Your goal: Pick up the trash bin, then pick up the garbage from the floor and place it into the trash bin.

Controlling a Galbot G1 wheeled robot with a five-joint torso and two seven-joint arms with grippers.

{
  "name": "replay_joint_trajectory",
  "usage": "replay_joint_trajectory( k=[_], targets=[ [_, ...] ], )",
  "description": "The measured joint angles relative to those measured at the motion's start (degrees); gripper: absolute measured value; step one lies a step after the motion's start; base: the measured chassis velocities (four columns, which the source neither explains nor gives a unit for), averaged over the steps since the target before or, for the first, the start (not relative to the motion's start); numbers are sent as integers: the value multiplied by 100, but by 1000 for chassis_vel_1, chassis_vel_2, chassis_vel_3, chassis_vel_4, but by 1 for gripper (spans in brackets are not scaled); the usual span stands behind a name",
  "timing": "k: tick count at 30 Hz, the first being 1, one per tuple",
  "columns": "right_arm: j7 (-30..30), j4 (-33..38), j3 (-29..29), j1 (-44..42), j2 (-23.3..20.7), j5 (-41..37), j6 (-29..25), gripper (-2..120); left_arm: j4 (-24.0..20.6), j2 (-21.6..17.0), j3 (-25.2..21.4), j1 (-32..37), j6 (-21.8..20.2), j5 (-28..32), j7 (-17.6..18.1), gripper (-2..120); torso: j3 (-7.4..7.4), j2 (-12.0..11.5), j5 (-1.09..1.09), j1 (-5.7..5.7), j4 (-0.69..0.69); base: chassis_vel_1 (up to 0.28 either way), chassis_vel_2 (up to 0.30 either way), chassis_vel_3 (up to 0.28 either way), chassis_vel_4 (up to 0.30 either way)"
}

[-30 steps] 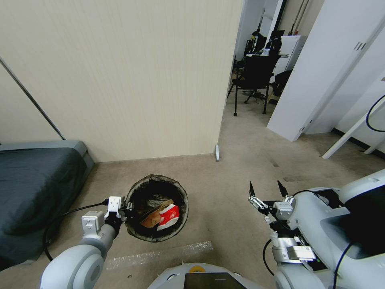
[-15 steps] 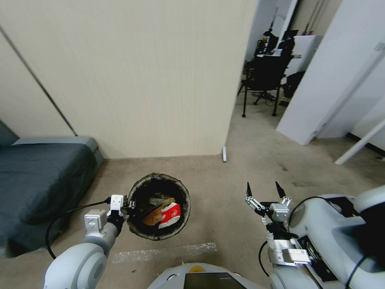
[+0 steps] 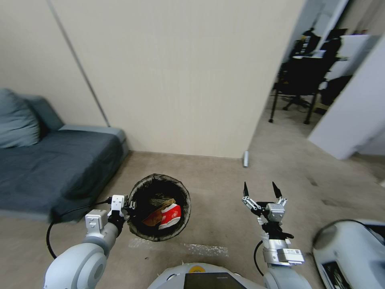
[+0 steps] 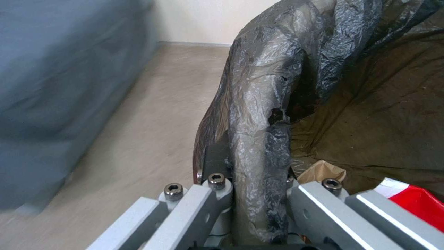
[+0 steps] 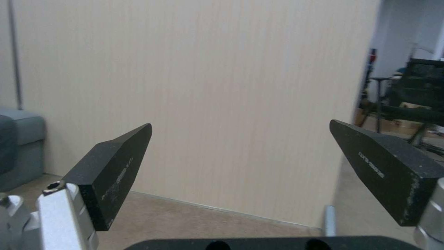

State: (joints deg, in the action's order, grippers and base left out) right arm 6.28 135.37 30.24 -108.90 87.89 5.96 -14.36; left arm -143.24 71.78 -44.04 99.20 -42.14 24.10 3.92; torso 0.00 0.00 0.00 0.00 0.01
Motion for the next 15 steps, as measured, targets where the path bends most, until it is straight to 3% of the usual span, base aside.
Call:
replay_joint_trajectory(
  k=[15],
  targets=[
    [121,-90,-45,5,-103,-42,5,100,0,30,-10,80,0,-8,21,2,0,0,0,0,-1,125,125,131,131]
  ],
)
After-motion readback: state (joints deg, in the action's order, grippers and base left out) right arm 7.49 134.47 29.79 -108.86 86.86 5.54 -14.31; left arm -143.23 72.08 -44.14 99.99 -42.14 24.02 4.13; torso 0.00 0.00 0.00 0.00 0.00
